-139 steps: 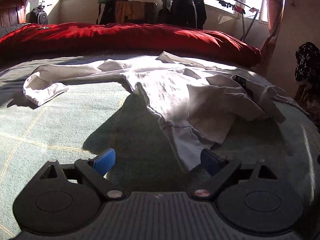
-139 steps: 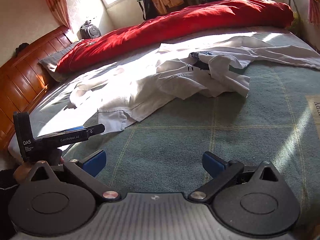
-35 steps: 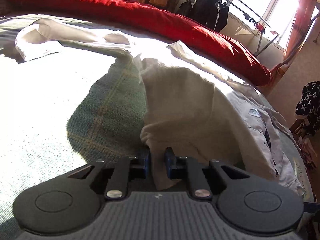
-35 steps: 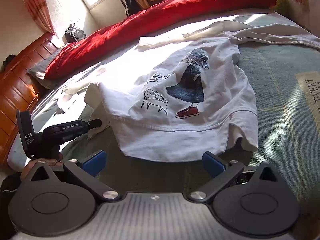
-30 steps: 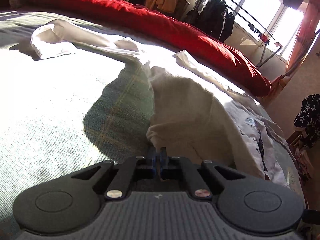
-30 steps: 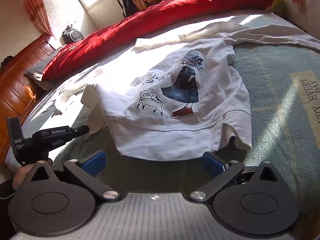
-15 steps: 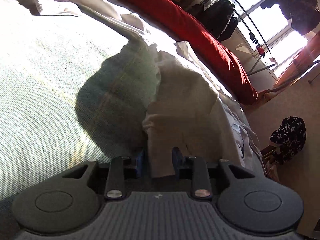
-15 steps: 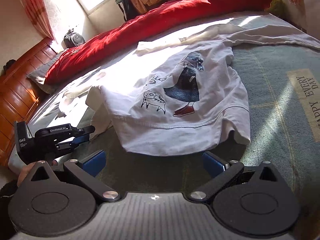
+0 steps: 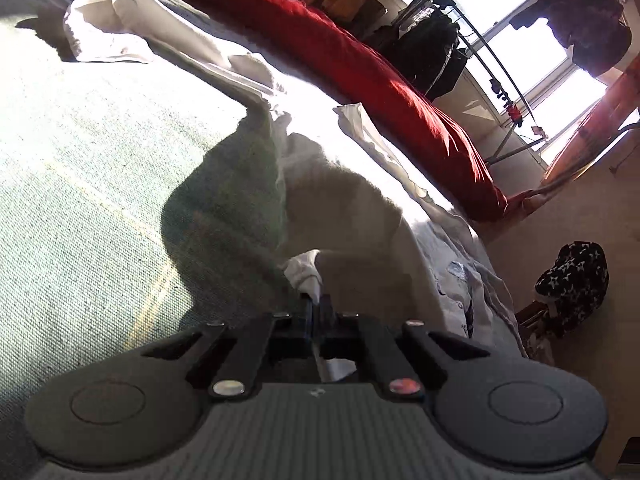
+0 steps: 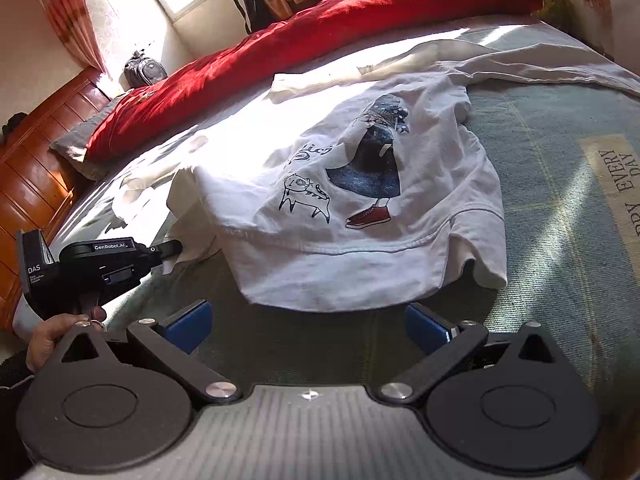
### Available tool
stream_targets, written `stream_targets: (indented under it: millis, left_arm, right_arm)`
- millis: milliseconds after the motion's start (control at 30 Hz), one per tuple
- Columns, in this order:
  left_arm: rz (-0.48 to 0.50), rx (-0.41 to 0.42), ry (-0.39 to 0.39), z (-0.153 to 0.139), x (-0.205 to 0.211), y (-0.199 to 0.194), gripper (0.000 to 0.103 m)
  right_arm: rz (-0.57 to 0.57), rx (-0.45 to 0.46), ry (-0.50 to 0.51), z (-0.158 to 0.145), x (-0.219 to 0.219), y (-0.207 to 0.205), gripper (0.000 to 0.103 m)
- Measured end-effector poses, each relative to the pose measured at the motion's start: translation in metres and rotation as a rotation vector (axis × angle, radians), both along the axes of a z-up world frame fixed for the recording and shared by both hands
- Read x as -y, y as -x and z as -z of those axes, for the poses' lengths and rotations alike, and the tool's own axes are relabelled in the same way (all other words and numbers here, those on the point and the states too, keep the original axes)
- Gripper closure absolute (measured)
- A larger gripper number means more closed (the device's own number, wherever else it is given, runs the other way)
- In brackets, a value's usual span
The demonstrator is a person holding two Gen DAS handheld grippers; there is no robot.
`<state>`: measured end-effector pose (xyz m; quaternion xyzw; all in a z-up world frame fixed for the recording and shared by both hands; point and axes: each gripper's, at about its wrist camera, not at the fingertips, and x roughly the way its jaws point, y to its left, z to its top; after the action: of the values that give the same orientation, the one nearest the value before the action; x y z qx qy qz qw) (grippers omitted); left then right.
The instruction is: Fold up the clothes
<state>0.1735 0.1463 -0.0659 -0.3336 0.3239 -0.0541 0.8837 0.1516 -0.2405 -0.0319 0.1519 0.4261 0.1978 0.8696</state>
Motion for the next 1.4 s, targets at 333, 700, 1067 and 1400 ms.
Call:
stream_targets:
  millis: [333,700,1067,1400]
  left_arm:
    - [-0.089,0.05,-0.07,-0.039,-0.041,0.039,0.103]
    - [-0.123,0.024,-0.166,-0.039,-0.064,0.066,0.103]
    - [0.337,0.137,-0.673,-0.03,0.081,0.047,0.053]
    - [0.599,0.328,-1.106,-0.002,0.176,0.056,0.04]
  right_arm:
    - [0.001,0.017,-0.001,-0.003,0.002,0.002,0.0]
    - [0.031,0.025,0.004,-0.005,0.013,-0.003,0.0]
    - [-0.077,0.114,0.188,-0.006,-0.016,0.001,0.0]
    - [-0.15,0.101,0.401,0.024,-0.021,0.0,0.0]
